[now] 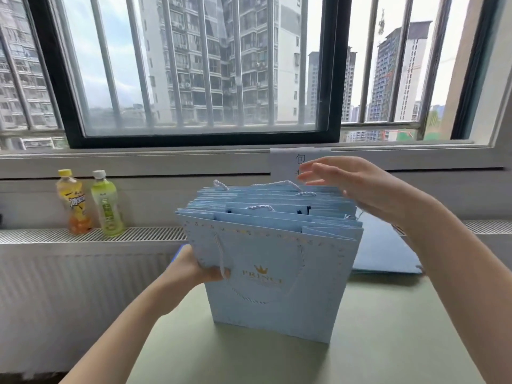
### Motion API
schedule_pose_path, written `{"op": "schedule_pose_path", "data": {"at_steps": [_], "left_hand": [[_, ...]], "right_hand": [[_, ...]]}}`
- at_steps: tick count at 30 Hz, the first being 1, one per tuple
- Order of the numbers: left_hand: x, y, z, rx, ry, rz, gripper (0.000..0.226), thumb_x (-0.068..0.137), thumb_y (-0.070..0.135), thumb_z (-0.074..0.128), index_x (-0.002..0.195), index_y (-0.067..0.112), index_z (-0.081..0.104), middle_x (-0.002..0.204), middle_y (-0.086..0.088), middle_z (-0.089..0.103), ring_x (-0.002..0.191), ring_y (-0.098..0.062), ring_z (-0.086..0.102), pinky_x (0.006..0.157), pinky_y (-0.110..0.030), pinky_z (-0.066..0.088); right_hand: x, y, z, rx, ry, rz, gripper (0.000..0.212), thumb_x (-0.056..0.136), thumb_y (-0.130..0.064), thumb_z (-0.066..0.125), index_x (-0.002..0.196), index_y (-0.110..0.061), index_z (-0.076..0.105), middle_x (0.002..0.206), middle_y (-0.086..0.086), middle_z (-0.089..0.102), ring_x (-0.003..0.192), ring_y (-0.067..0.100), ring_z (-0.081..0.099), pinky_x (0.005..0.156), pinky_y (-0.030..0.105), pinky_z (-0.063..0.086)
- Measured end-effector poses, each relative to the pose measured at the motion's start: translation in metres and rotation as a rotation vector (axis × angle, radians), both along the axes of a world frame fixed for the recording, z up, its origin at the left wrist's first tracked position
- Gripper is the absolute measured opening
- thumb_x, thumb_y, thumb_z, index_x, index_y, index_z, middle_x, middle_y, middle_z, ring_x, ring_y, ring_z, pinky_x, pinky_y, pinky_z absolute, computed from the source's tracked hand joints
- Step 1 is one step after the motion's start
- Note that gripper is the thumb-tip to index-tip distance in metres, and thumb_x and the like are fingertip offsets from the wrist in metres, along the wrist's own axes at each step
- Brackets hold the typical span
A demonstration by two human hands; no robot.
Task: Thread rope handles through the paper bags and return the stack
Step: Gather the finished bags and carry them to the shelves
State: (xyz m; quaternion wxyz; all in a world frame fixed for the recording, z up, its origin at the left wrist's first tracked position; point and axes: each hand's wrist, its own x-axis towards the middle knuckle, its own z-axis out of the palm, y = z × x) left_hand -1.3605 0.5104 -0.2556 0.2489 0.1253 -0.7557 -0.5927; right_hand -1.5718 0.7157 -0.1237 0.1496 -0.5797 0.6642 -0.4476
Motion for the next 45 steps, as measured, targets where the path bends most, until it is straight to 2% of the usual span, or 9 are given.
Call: {"op": "schedule_pose_path", "data": {"at_steps": [4, 9, 13, 17, 26, 31, 37, 39, 45], "left_hand": [[0.003, 0.002, 0.002, 0.017, -0.029, -0.057, 0.077, 0.043, 0.021, 0.082, 0.117, 0.02, 0.059, 0.111, 0.002, 0.07, 0.104, -0.013, 0.065, 0.077, -0.025, 0.054], [0.003, 0.003, 0.0, 0.003, -0.065, -0.064, 0.08, 0.046, 0.027, 0.08, 0.122, 0.023, 0.055, 0.116, 0.004, 0.068, 0.11, -0.014, 0.062, 0.092, -0.035, 0.051], [-0.004, 0.006, -0.002, -0.036, -0.018, -0.01, 0.081, 0.047, 0.038, 0.082, 0.122, 0.026, 0.053, 0.116, 0.009, 0.067, 0.111, -0.01, 0.061, 0.084, -0.027, 0.052], [-0.007, 0.004, -0.005, -0.047, 0.019, 0.065, 0.108, 0.036, 0.06, 0.087, 0.13, 0.03, 0.043, 0.122, 0.014, 0.062, 0.114, -0.005, 0.057, 0.09, -0.029, 0.049], [-0.013, 0.003, -0.007, -0.107, 0.044, 0.075, 0.114, 0.039, 0.061, 0.087, 0.136, 0.024, 0.037, 0.125, 0.009, 0.06, 0.117, -0.008, 0.056, 0.092, -0.03, 0.05], [-0.014, 0.003, -0.007, -0.09, 0.042, 0.051, 0.104, 0.043, 0.044, 0.087, 0.133, 0.024, 0.039, 0.122, 0.008, 0.062, 0.113, -0.009, 0.059, 0.083, -0.026, 0.054], [-0.014, 0.005, -0.005, -0.024, -0.029, -0.027, 0.078, 0.045, 0.038, 0.08, 0.119, 0.023, 0.056, 0.114, 0.007, 0.069, 0.108, -0.012, 0.063, 0.082, -0.027, 0.054], [-0.013, 0.004, -0.003, -0.012, -0.049, -0.056, 0.084, 0.041, 0.043, 0.085, 0.118, 0.023, 0.058, 0.115, 0.006, 0.068, 0.108, -0.011, 0.063, 0.084, -0.027, 0.053], [-0.013, 0.004, -0.001, 0.001, -0.084, -0.071, 0.093, 0.033, 0.047, 0.09, 0.117, 0.024, 0.059, 0.114, 0.006, 0.069, 0.108, -0.011, 0.063, 0.088, -0.032, 0.053]], "right_hand": [[0.007, -0.016, 0.02, 0.259, 0.216, -0.021, 0.025, 0.083, -0.044, 0.062, 0.099, -0.026, 0.071, 0.095, -0.01, 0.073, 0.085, 0.006, 0.067, 0.074, 0.02, 0.05], [0.003, -0.035, 0.012, 0.049, 0.351, -0.206, 0.014, 0.086, -0.029, 0.066, 0.09, -0.017, 0.071, 0.085, 0.001, 0.072, 0.075, 0.014, 0.063, 0.074, 0.027, 0.051], [-0.003, -0.04, 0.008, -0.044, 0.341, -0.226, 0.012, 0.087, -0.02, 0.065, 0.091, -0.01, 0.069, 0.083, -0.001, 0.068, 0.07, 0.006, 0.057, 0.063, 0.008, 0.043], [-0.011, -0.045, 0.01, -0.032, 0.429, -0.278, 0.006, 0.09, -0.019, 0.061, 0.091, -0.013, 0.063, 0.077, -0.01, 0.059, 0.068, 0.003, 0.053, 0.061, 0.012, 0.04], [-0.018, -0.045, 0.014, 0.09, 0.62, -0.337, 0.015, 0.095, -0.024, 0.049, 0.101, -0.011, 0.055, 0.085, -0.006, 0.054, 0.071, 0.006, 0.047, 0.059, 0.018, 0.035], [-0.02, -0.047, 0.012, 0.16, 0.524, -0.302, 0.017, 0.096, -0.024, 0.048, 0.106, -0.012, 0.056, 0.115, 0.006, 0.06, 0.099, 0.022, 0.057, 0.089, 0.036, 0.045], [-0.021, -0.046, 0.011, 0.101, 0.334, -0.264, 0.009, 0.096, -0.017, 0.048, 0.088, -0.02, 0.051, 0.102, 0.005, 0.068, 0.082, 0.022, 0.065, 0.075, 0.038, 0.052], [-0.022, -0.044, 0.011, 0.116, 0.22, -0.245, 0.007, 0.095, -0.013, 0.051, 0.097, -0.02, 0.05, 0.095, 0.003, 0.068, 0.057, 0.002, 0.06, 0.054, 0.02, 0.05], [-0.024, -0.034, 0.016, 0.458, -0.229, -0.171, 0.015, 0.095, -0.007, 0.05, 0.096, -0.002, 0.064, 0.077, 0.006, 0.066, 0.049, 0.012, 0.063, 0.04, 0.017, 0.047]]}}
